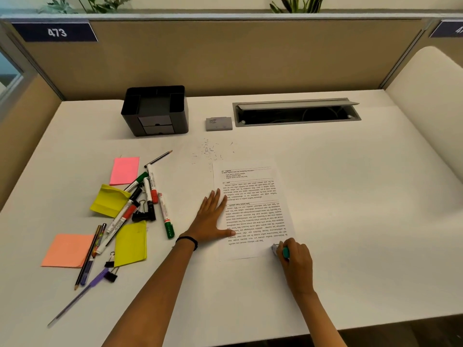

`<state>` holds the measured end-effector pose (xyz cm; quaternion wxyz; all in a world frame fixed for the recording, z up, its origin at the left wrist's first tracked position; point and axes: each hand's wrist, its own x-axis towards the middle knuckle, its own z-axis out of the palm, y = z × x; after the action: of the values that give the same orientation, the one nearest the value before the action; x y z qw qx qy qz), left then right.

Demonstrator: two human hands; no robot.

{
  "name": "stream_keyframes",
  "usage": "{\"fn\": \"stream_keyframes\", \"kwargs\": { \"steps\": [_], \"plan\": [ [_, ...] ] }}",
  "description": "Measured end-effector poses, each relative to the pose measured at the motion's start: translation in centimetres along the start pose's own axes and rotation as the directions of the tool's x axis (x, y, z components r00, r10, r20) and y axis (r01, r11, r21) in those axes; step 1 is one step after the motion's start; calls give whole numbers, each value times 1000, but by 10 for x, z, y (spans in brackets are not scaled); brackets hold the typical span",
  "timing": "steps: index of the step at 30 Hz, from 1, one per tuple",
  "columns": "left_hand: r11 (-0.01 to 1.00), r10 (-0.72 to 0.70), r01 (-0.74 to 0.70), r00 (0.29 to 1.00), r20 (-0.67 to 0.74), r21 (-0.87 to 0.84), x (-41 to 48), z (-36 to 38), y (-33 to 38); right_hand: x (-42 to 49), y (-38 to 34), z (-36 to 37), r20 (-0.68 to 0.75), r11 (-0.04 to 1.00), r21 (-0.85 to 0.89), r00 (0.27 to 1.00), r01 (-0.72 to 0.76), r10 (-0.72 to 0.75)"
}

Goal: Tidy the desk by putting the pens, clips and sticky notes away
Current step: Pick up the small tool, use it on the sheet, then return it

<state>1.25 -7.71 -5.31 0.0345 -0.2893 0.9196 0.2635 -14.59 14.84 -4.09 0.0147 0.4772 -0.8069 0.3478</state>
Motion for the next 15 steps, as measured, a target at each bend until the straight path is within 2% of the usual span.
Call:
{"fn": "stream_keyframes", "kwargs": {
  "steps": [4,9,15],
  "plan": [
    [1000,1,-1,1000,4,-17,-1,0,0,3,-4,-4,18,998,-4,997,-68,68],
    [997,14,-14,1000,-11,-82,-2,-1,0,11,-7,-20,-141,973,97,965,-209,221],
    [991,4,-9,999,-39,-135,-5,-1,2,38,-10,-38,-216,957,181,941,-224,261]
  ]
}}
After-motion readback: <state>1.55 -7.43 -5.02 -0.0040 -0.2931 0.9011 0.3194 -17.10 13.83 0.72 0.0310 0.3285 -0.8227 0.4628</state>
